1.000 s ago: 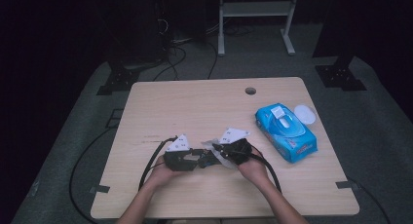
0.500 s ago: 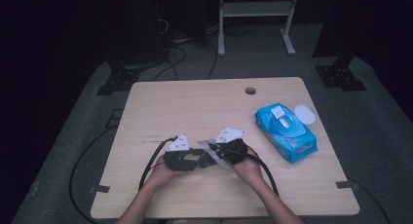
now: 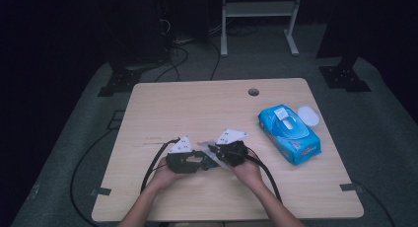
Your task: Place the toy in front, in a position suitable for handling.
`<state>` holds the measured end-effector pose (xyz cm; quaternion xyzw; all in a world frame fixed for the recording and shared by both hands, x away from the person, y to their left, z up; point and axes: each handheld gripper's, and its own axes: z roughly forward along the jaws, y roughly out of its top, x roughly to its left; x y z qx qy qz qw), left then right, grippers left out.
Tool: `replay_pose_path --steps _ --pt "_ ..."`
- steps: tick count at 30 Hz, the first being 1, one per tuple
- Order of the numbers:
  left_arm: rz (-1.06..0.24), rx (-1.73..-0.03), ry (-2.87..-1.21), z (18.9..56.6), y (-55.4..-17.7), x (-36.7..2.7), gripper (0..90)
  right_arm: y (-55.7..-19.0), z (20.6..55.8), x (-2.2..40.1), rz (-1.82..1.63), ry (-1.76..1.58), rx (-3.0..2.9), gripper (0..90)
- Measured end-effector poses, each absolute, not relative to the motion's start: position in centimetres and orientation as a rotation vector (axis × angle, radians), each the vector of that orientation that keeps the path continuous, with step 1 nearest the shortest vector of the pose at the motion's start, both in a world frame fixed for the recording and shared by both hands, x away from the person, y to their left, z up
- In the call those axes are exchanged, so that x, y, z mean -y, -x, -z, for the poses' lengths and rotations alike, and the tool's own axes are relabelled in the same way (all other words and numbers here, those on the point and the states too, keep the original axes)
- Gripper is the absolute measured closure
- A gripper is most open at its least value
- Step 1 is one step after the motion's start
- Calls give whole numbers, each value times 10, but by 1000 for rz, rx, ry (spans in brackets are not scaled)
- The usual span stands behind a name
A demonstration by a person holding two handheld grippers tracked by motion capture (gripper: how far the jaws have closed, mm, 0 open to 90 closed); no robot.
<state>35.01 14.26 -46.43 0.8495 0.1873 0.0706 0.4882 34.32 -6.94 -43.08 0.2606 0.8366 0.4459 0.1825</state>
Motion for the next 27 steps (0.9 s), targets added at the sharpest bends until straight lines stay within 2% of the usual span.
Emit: replay_pose_path --steps 3,9,16,23,27 --pt "-170 -454 -2065 464 -350 -143 598 -340 431 65 -1248 -701 -2365 846" --pt "-171 -453 -2065 464 -351 -143 598 -343 430 89 -1204 -769 -2333 846" --pt "-170 -450 -2065 465 -351 -143 598 -338 430 78 -1220 -716 -2344 845" --pt "-168 -451 -2065 465 -351 -143 598 -340 431 107 -1192 -780 -2293 846" --pt "-167 -453 -2064 465 -351 -143 598 -337 431 107 -1205 -781 -2289 845"
